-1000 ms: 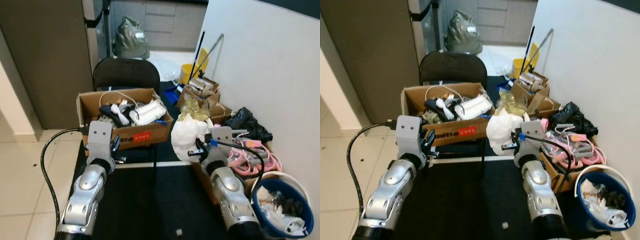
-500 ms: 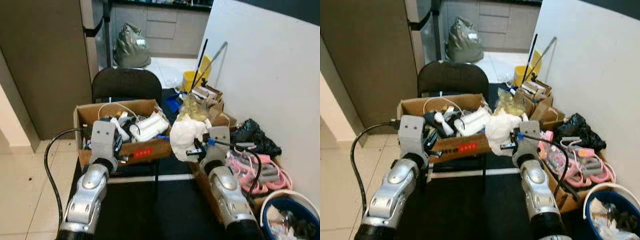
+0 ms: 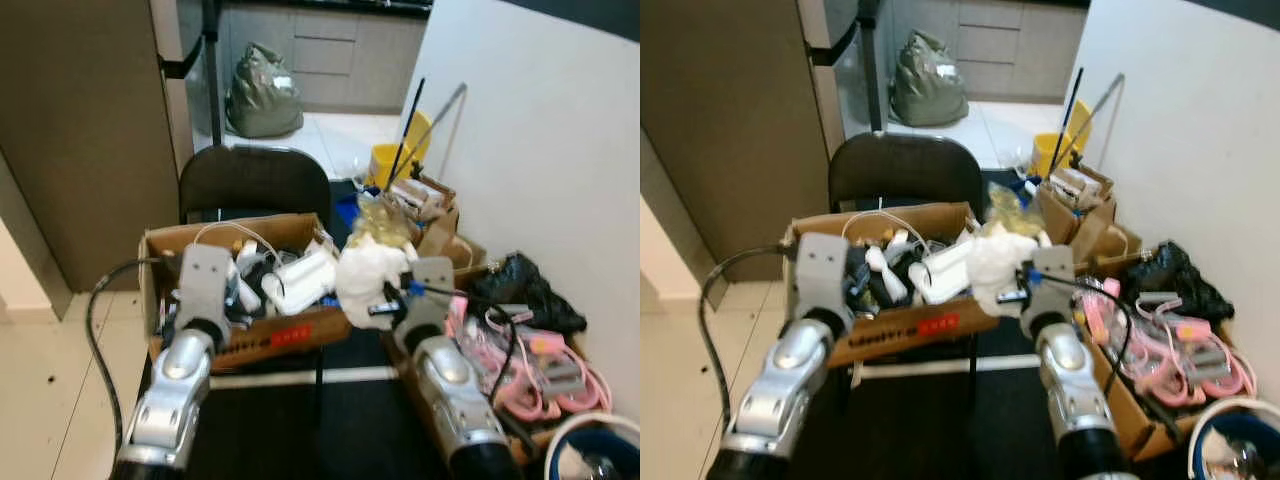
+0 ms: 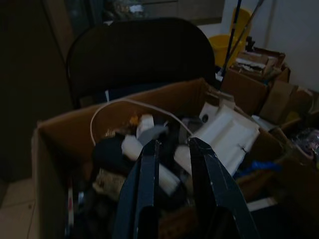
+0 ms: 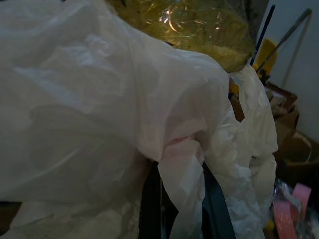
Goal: Picking trash to rubbish bin
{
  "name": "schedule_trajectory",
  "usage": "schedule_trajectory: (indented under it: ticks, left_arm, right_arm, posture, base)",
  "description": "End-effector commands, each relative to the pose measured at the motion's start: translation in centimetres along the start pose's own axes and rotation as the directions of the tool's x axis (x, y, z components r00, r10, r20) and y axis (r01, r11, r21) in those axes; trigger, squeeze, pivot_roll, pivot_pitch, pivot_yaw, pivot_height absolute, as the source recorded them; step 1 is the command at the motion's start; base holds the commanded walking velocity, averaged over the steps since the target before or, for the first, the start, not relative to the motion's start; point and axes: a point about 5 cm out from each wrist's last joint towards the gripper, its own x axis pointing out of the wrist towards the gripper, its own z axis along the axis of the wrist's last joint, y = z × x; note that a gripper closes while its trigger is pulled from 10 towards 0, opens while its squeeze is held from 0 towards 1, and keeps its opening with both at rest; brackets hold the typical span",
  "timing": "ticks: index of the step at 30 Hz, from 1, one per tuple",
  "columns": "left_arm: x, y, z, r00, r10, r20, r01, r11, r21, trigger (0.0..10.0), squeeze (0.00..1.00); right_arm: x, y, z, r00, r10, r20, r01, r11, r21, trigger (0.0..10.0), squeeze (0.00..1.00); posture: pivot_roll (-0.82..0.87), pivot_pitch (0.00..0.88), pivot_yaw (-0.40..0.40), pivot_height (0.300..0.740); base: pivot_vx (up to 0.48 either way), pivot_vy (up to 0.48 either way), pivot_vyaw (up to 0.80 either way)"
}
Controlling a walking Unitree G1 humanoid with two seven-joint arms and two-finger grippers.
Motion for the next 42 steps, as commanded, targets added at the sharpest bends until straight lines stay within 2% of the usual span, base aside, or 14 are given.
schedule_trajectory:
  ticks: [1,14,19,22,24,31,34,39,42]
  left_arm:
    - [-0.1,-0.2,-0.6,1.0,-0.004,-0.025,0.004,1.0,-0.003,10.0,0.0]
    - [-0.8,0.3,-0.7,1.0,0.009,-0.028,-0.009,1.0,0.014,10.0,0.0]
    - [-0.9,1.0,-0.6,0.999,0.024,-0.028,-0.023,0.999,0.03,10.0,0.0]
    - [-0.8,1.0,-0.4,1.0,0.015,-0.012,-0.014,0.997,0.075,10.0,0.0]
    - [-0.8,1.1,-0.2,1.0,0.028,-0.001,-0.028,0.999,0.039,10.0,0.0]
    - [-0.6,0.9,0.6,1.0,0.004,0.0,-0.004,0.997,0.082,10.0,0.0]
    - [-0.7,0.7,0.7,0.999,-0.043,-0.012,0.044,0.99,0.133,10.0,0.0]
    - [-0.9,1.0,0.6,0.991,-0.122,-0.059,0.13,0.982,0.138,10.0,0.0]
    - [-1.1,1.3,0.4,0.981,-0.163,-0.101,0.177,0.974,0.143,10.0,0.0]
  right_arm:
    - [0.2,0.5,-0.2,1.0,0.01,-0.006,-0.01,1.0,0.004,10.0,0.0]
    - [-0.5,2.2,-1.0,0.997,0.069,-0.031,-0.069,0.997,0.016,10.0,0.0]
    - [-0.6,2.5,-1.2,0.997,0.064,-0.042,-0.061,0.997,0.057,10.0,0.0]
    - [-0.6,2.9,-1.1,0.996,0.085,-0.036,-0.083,0.995,0.054,10.0,0.0]
    - [-0.6,2.9,-1.1,0.996,0.082,-0.034,-0.08,0.995,0.053,10.0,0.0]
    - [-0.3,2.3,-0.4,0.995,0.099,-0.019,-0.098,0.994,0.039,10.0,0.0]
    - [-0.3,2.2,-0.3,0.992,0.123,-0.01,-0.122,0.992,0.039,10.0,0.0]
    - [0.0,2.3,-0.1,0.984,0.178,-0.016,-0.178,0.984,0.002,10.0,0.0]
    - [0.4,2.7,-0.7,0.969,0.234,-0.077,-0.238,0.97,-0.041,10.0,0.0]
  posture:
    - [-0.02,0.0,-0.088,0.74]
    - [-0.01,0.0,-0.094,0.74]
    - [-0.01,0.0,-0.092,0.74]
    - [-0.01,0.006,-0.091,0.74]
    - [-0.01,0.005,-0.09,0.74]
    - [-0.01,0.011,-0.096,0.74]
    - [0.0,0.007,-0.098,0.74]
    - [0.0,0.017,-0.101,0.74]
    - [0.01,0.015,-0.102,0.74]
  base:
    - [0.412,0.0,0.0]
    - [0.417,0.0,0.0]
    - [0.419,0.0,0.0]
    - [0.379,0.0,0.0]
    - [0.0,0.0,0.0]
    - [0.0,0.0,0.0]
    - [0.0,0.0,0.0]
    - [0.0,0.0,0.0]
    - [0.0,0.0,0.0]
